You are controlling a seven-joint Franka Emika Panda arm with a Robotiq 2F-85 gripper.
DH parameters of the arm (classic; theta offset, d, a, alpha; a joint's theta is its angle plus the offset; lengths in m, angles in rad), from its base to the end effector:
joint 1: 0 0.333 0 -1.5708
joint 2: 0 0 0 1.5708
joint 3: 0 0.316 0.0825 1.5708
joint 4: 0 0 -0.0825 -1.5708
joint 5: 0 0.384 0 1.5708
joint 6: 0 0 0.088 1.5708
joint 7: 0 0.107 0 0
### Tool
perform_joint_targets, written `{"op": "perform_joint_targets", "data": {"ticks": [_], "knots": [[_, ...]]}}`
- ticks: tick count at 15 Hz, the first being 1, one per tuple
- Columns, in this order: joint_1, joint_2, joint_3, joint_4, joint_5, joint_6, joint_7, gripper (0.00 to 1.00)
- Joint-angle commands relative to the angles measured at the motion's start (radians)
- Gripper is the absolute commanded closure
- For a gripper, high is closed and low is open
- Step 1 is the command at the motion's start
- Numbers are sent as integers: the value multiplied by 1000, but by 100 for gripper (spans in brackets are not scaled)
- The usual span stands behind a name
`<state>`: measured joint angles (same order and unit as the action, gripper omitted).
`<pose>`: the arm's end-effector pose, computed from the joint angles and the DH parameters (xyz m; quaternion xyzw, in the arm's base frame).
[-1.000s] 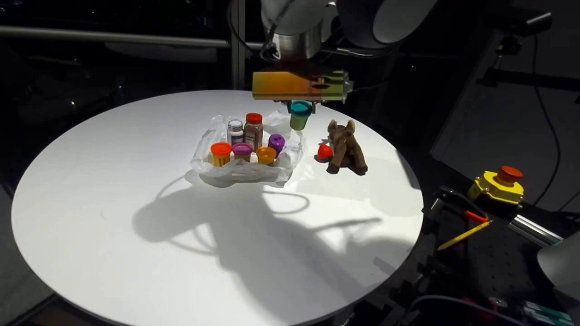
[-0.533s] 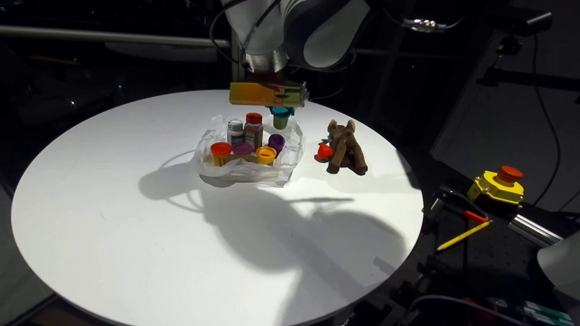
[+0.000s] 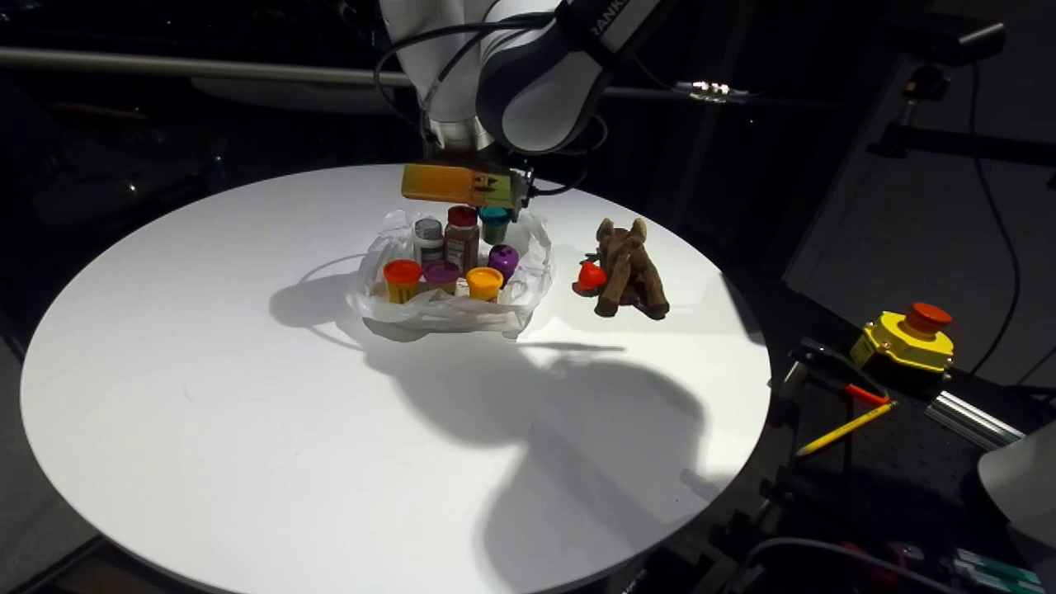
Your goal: Put the contents in the white plastic bag
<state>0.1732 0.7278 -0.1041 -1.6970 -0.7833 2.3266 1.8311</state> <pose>0.6669 0.0400 0.1700 0.7989 -0.5204 0.2130 0.2134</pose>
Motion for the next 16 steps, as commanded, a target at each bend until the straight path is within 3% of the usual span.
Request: {"op": "perform_joint_targets", "data": {"ticks": [1, 4, 10, 13, 16], "knots": [[-31, 55, 6, 70, 75, 34, -61, 21], [-31, 52, -13, 65, 122, 58, -74, 1], [2, -51, -64, -71, 174, 192, 25, 0], [72, -177, -127, -233, 122, 294, 164, 0], [104, -316, -154, -387, 89, 311, 218, 0]]}}
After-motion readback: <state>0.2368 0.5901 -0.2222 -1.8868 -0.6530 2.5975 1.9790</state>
